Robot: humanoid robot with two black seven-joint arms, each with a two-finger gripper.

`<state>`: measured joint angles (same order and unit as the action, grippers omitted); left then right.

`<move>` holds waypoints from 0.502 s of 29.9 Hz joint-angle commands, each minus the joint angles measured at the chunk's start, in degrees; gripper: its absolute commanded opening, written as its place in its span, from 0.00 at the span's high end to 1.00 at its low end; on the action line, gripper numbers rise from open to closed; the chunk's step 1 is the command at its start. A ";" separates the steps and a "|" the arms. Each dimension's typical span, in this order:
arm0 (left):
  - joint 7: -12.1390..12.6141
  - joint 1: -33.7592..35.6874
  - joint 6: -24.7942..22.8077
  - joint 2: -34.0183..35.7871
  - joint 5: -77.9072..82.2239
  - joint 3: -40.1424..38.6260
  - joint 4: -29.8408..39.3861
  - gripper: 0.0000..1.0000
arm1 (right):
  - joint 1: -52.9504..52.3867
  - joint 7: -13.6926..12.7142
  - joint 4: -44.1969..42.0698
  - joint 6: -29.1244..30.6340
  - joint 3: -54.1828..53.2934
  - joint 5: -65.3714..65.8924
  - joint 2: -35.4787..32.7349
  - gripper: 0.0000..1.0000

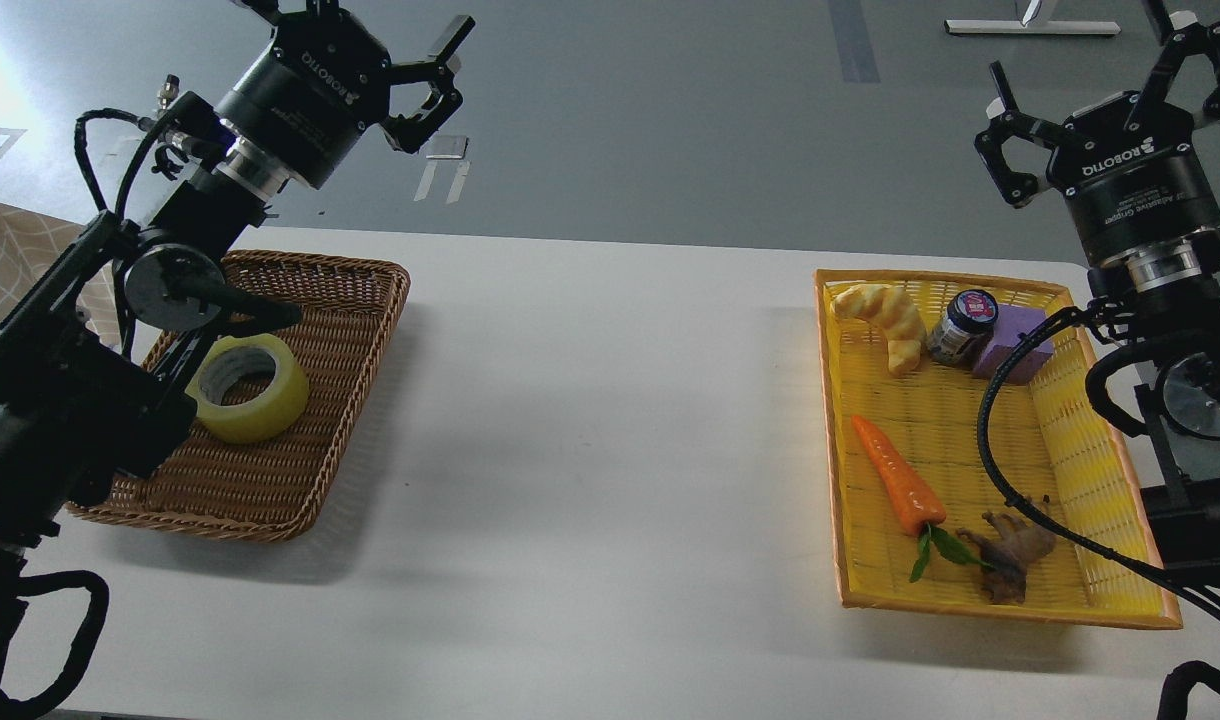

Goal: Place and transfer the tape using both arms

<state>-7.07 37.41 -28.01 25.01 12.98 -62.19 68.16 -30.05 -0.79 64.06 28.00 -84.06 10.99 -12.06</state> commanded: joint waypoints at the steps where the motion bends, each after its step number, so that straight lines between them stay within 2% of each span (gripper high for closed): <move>1: -0.23 -0.93 0.01 -0.84 -0.06 -0.30 -0.30 0.02 | -1.94 0.08 -1.91 0.00 1.97 0.43 0.02 0.00; 15: 0.21 -1.81 0.01 -2.16 -0.15 -0.57 -2.06 0.02 | -3.61 0.17 -2.27 0.00 3.38 0.35 0.11 0.00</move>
<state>-6.86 35.46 -28.01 22.89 12.75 -62.67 66.12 -33.49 -0.63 61.53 28.00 -80.68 11.42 -11.99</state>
